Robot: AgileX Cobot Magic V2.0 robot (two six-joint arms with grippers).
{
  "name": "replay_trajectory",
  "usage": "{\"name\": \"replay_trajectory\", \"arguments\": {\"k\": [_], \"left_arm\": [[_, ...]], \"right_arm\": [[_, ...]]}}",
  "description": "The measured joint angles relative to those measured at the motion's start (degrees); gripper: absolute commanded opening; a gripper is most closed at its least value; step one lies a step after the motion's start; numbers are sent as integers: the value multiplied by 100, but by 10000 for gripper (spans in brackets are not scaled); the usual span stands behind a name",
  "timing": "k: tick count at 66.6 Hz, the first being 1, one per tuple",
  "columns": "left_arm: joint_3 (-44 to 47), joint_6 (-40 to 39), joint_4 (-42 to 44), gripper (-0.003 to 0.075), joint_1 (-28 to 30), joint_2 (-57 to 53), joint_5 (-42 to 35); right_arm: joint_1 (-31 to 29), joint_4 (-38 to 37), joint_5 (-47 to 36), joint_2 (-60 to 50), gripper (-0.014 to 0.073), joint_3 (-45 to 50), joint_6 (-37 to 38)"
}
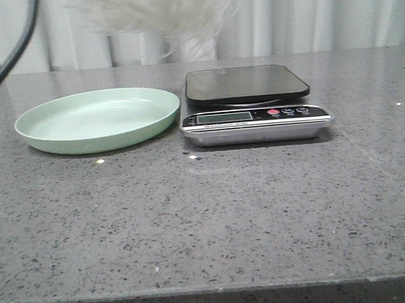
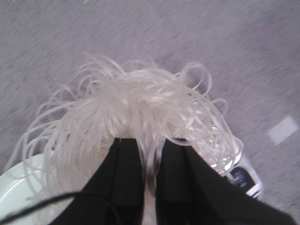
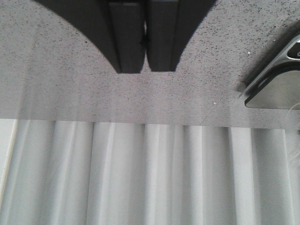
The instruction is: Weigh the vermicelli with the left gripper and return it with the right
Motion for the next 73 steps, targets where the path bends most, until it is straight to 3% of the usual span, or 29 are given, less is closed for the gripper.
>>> {"name": "replay_trajectory", "arguments": {"k": [17,23,31,36,42,55,73], "left_arm": [[-18,0,-510,131,-216,585,-261],[-18,0,-510,174,-323,915,-250],[-18,0,-558,348,-423,1147,-239],[-18,0,-599,531,-475,1190,-260],[-91,0,-622,621,-489,1190,-245],[-517,10,-512,594,-511,1172,99],[-693,-9,326,482,-511,291,327]], "right_arm": [[0,0,0,0,167,0,0],[0,0,0,0,167,0,0],[0,0,0,0,167,0,0],[0,0,0,0,167,0,0],[0,0,0,0,167,0,0],[0,0,0,0,167,0,0],[0,0,0,0,167,0,0]]}}
